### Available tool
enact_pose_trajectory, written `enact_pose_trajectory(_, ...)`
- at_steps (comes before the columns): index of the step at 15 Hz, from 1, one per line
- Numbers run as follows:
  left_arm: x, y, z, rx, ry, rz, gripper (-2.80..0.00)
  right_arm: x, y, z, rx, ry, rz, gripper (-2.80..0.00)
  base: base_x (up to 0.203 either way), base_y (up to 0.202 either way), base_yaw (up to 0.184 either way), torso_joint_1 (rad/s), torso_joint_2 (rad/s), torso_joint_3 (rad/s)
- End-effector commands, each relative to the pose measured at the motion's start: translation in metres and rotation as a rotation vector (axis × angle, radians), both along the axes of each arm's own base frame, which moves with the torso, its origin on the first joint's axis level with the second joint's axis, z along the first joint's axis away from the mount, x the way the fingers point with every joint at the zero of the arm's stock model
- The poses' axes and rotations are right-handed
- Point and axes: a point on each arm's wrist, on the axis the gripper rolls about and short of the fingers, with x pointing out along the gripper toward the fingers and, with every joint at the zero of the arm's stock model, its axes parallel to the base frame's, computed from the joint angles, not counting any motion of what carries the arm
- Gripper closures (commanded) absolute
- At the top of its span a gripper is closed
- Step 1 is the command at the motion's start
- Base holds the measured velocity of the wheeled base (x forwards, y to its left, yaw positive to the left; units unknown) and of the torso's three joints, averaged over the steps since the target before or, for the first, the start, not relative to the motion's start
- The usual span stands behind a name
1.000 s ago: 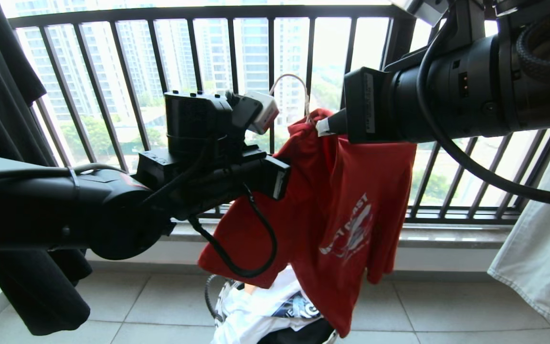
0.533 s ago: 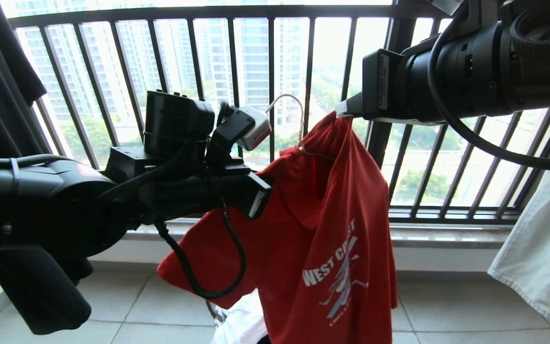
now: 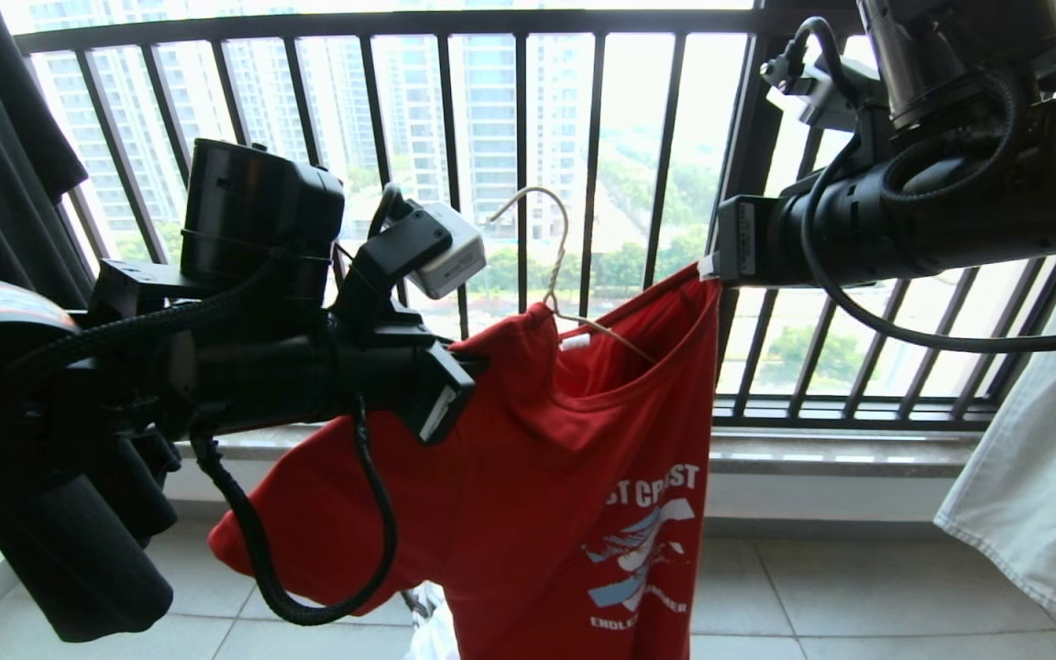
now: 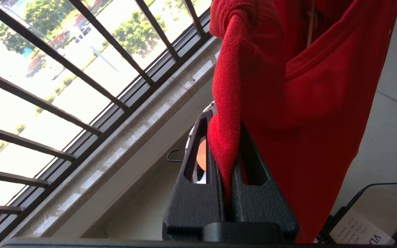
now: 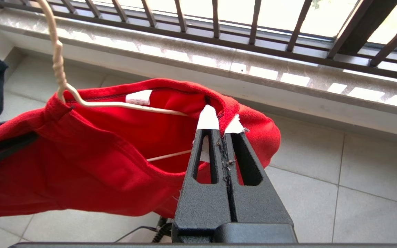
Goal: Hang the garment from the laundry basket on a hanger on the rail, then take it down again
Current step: Hang the clothes on the clothes rack
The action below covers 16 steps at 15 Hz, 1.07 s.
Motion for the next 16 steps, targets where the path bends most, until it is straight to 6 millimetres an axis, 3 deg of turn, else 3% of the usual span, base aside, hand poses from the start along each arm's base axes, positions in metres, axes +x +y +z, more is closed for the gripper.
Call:
enact_pose_trajectory(1, -0.006, 0.004, 0.006, -0.006, -0.016, 0.002, 0.00, 0.003, -0.005, -0.007, -0.016, 0.026, -0.020, 0.00, 0.000, 0.000, 0.000, 0.000, 0.00, 0.000)
enact_pose_trajectory(8, -0.010, 0.010, 0.008, 0.057, -0.061, 0.050, 0.00, 0.006, -0.009, -0.018, -0.072, 0.052, -0.039, 0.00, 0.000, 0.000, 0.000, 0.000, 0.00, 0.000)
enact_pose_trajectory(11, -0.007, 0.011, 0.006, 0.079, -0.065, 0.086, 0.00, -0.005, -0.016, -0.019, -0.077, 0.060, -0.032, 0.00, 0.000, 0.000, 0.000, 0.000, 0.00, 0.000)
enact_pose_trajectory(16, -0.005, -0.001, 0.003, 0.042, -0.045, 0.055, 0.00, -0.014, 0.010, -0.022, -0.066, 0.074, 0.091, 0.00, 0.000, 0.000, 0.000, 0.000, 0.00, 0.000)
